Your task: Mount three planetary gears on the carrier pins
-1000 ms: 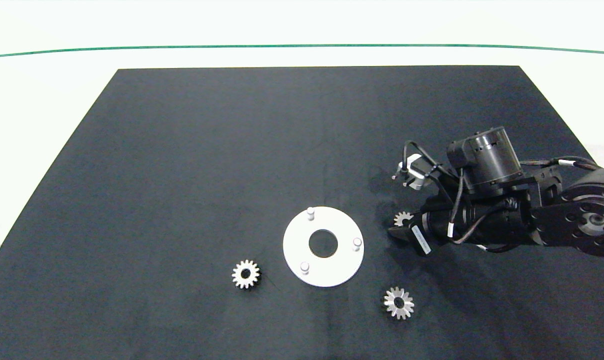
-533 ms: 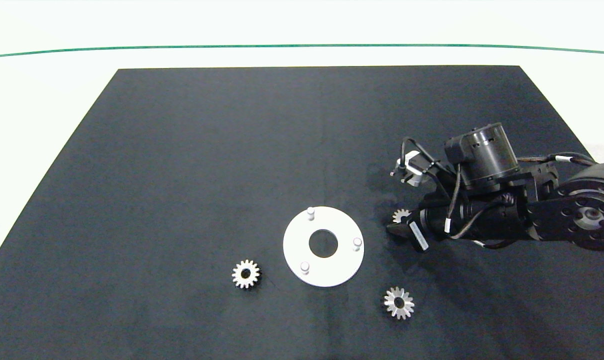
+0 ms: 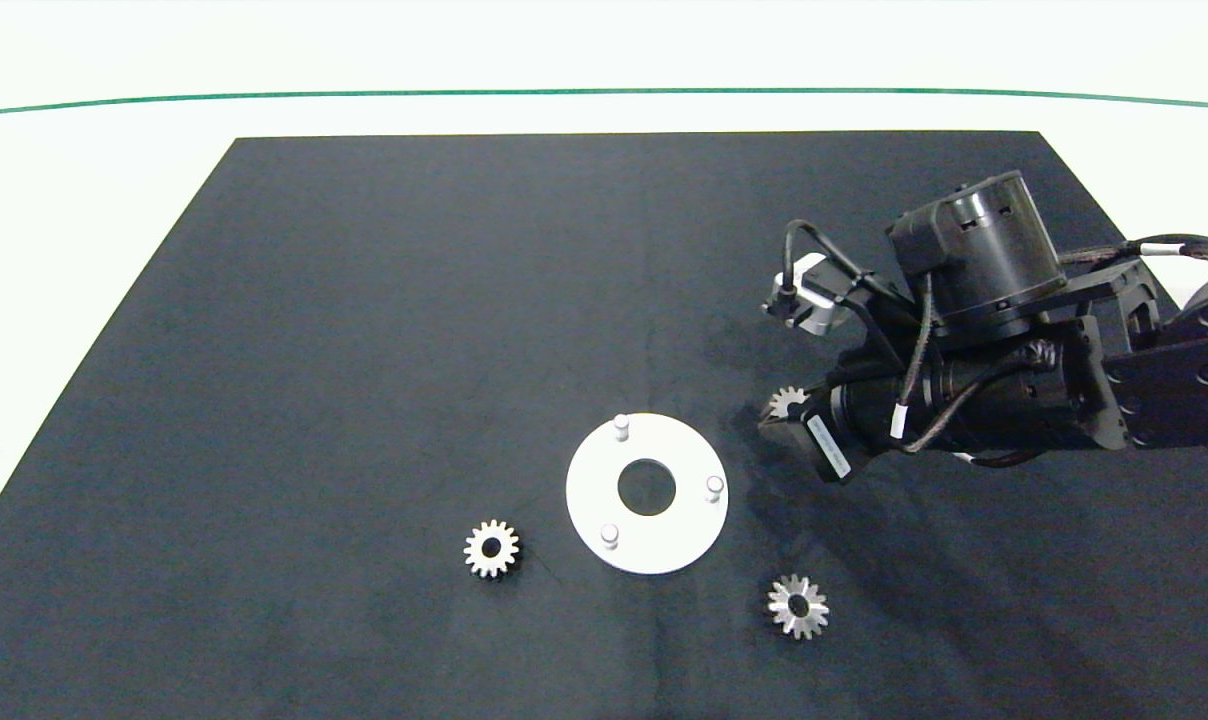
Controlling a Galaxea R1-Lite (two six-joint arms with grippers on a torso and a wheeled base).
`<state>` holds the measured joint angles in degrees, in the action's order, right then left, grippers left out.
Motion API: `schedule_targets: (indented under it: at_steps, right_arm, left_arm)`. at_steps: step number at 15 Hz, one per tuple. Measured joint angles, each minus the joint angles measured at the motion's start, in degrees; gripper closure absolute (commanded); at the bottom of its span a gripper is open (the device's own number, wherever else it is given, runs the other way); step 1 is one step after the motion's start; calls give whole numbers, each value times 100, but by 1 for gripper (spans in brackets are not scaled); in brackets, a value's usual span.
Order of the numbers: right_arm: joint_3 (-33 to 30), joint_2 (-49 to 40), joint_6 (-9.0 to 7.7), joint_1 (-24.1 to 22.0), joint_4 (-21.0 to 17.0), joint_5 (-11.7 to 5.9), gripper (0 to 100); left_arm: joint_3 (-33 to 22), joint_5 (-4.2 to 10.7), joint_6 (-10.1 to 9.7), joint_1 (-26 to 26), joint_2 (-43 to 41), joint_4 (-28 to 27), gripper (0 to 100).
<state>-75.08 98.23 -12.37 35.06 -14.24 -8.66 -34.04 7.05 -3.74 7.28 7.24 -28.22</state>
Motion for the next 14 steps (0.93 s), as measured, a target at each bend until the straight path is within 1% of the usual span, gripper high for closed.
schedule_targets:
  at_steps: [1,3,5,6,9,11,12,14]
  right_arm:
    - [-83,-11,-2,149,-1,-101,87]
    - [-323,9,-2,510,-37,-363,87]
    - [-656,140,2,757,-163,-490,87]
    - [-873,249,4,840,-213,-529,87]
    - [-1569,679,6,1017,-624,-656,87]
    - [-2044,1012,6,1083,-822,-728,87]
    - [-2210,1158,9,1133,-930,-739,87]
    - [-2387,1387,17,1246,-972,-741,87]
  left_arm:
    - [0,2,0,0,0,0,0]
    - [-9,0,0,0,2,2,0]
    - [-11,0,0,7,2,0,0]
    - [-16,0,0,2,2,2,0]
    - [-22,0,0,2,4,2,0]
    - [-35,0,0,0,4,5,0]
    - [-41,0,-2,2,4,5,0]
    - [-55,-2,0,2,11,6,0]
